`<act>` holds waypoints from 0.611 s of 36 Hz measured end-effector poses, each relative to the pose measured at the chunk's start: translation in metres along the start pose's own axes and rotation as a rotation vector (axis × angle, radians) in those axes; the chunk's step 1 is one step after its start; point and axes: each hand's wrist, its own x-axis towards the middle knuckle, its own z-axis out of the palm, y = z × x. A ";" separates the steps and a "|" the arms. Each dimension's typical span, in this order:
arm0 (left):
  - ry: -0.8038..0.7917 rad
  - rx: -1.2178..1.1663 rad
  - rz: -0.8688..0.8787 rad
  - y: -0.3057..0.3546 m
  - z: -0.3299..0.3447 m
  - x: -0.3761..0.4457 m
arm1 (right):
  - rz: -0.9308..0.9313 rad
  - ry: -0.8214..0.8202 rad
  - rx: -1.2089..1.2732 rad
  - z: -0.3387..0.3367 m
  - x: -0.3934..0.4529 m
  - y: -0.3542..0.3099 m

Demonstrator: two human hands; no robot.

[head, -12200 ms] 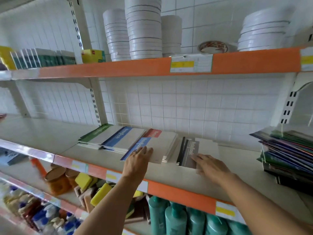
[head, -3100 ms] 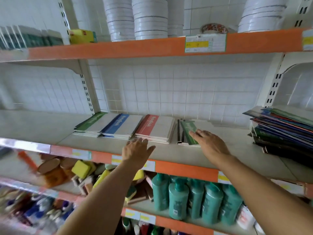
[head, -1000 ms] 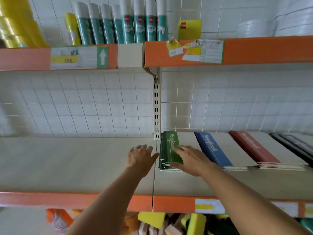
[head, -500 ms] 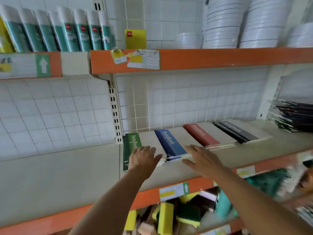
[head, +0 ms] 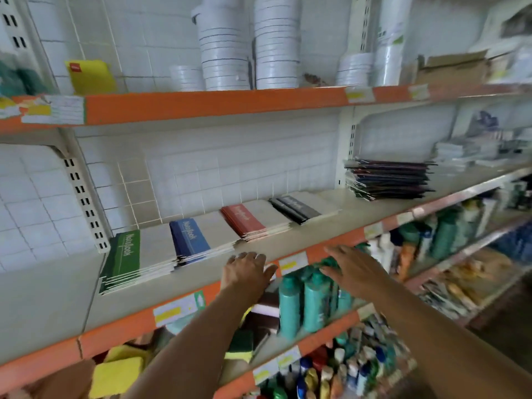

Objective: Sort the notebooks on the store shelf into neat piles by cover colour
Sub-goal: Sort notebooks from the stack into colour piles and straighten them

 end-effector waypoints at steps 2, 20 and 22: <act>0.000 -0.015 0.019 0.029 0.000 0.001 | 0.011 -0.011 -0.010 -0.004 -0.016 0.025; -0.004 -0.057 0.218 0.202 -0.003 0.051 | 0.216 0.013 -0.031 -0.030 -0.077 0.192; 0.006 -0.061 0.232 0.213 -0.003 0.065 | 0.231 0.003 -0.041 -0.032 -0.071 0.206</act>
